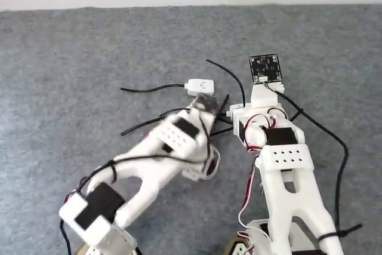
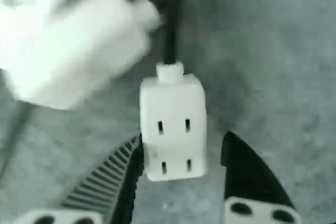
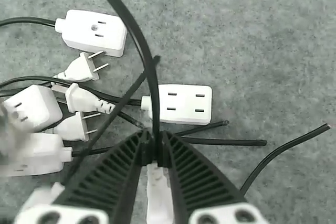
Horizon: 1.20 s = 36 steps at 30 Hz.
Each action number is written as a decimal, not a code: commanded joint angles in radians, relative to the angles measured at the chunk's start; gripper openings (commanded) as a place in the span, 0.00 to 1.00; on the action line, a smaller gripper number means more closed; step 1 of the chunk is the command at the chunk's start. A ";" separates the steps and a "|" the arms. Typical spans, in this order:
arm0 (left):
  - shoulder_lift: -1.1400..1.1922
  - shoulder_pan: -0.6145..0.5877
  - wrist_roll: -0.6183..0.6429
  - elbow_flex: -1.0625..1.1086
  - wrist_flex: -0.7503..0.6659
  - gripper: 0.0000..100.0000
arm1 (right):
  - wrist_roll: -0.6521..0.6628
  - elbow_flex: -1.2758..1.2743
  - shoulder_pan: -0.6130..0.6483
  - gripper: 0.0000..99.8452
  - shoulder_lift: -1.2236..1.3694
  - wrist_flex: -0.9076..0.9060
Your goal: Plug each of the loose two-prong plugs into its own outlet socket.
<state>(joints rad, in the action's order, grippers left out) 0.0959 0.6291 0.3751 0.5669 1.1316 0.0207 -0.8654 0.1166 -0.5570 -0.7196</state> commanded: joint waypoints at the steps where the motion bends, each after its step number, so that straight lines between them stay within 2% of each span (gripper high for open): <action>1: -0.061 0.048 -0.028 0.048 -0.075 0.10 | 0.015 0.017 -0.022 0.01 -0.012 0.015; 3: -0.051 0.037 -0.058 0.027 -0.074 0.01 | 0.015 0.017 -0.035 0.01 -0.012 0.018; 9: -0.034 0.035 -0.057 0.010 -0.078 0.01 | 0.015 0.017 -0.044 0.01 -0.012 0.019; 16: -0.035 0.025 0.347 -0.064 -0.074 0.01 | 0.015 0.017 -0.044 0.01 -0.012 0.019; 19: -0.035 -0.002 0.450 -0.114 -0.028 0.01 | 0.015 0.017 -0.044 0.01 -0.012 0.019; 23: -0.026 -0.018 0.474 -0.145 0.023 0.01 | 0.015 0.017 -0.044 0.01 -0.012 0.021; 28: -0.023 -0.051 0.582 -0.139 0.034 0.01 | 0.017 0.017 -0.044 0.01 -0.012 0.021; 33: -0.023 -0.080 0.582 -0.117 0.023 0.01 | 0.038 0.017 -0.044 0.01 -0.012 0.021; 36: -0.025 -0.081 0.559 -0.065 -0.044 0.01 | 0.044 0.017 -0.044 0.01 -0.012 0.021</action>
<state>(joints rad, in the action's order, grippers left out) 0.0821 0.5723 0.9337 0.4810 1.1423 0.0391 -0.8654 0.0875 -0.5570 -0.7196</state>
